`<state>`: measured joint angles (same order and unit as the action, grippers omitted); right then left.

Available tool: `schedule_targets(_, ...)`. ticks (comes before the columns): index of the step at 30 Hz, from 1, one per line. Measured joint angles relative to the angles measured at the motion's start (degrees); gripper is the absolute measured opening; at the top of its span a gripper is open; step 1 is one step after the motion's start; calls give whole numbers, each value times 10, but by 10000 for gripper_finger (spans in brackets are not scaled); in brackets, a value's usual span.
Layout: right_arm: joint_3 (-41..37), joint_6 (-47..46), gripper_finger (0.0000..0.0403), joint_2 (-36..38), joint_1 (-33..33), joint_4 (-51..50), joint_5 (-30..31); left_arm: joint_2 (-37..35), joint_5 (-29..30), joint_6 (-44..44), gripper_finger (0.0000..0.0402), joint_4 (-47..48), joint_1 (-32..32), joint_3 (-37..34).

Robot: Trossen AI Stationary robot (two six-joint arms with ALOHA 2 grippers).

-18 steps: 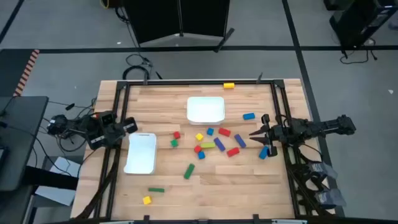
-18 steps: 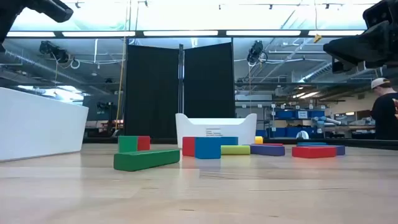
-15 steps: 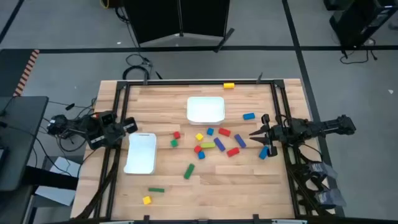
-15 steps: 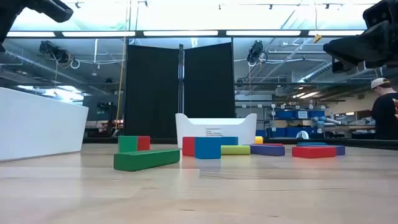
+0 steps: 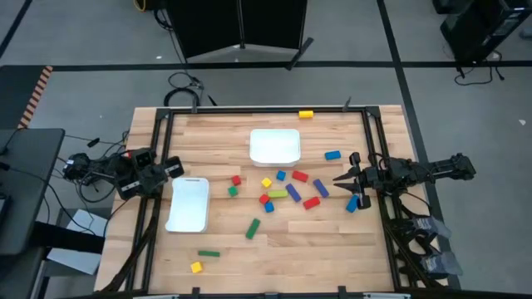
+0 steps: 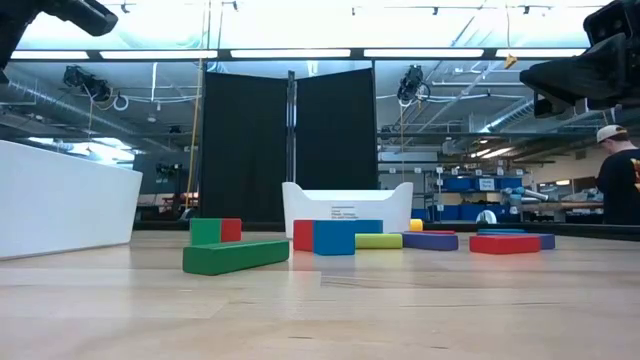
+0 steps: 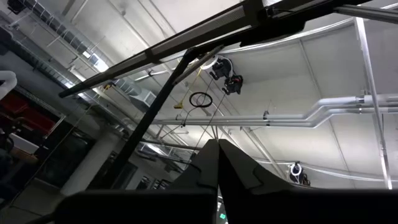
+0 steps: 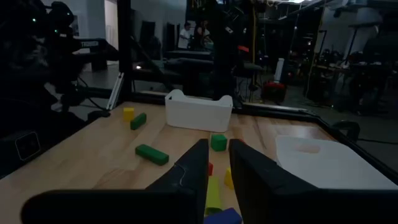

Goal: Sort blocks by size

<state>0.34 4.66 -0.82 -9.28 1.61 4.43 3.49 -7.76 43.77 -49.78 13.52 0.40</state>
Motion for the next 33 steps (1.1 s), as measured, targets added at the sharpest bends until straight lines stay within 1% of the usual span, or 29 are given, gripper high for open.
schedule_targets(19,0,0,77,0,0,0,0,0,0,-4,12,0,0,0)
schedule_targets(22,0,0,77,0,0,0,0,0,0,-26,12,0,0,0)
schedule_targets(24,0,6,77,0,0,0,0,0,0,-62,12,2,0,0)
schedule_targets(28,0,86,77,0,0,1,5,0,1,-142,12,5,0,0)
schedule_targets(31,0,89,77,0,0,3,5,0,3,-148,12,2,0,0)
schedule_targets(33,0,91,77,0,0,15,5,0,23,-148,12,-13,0,0)
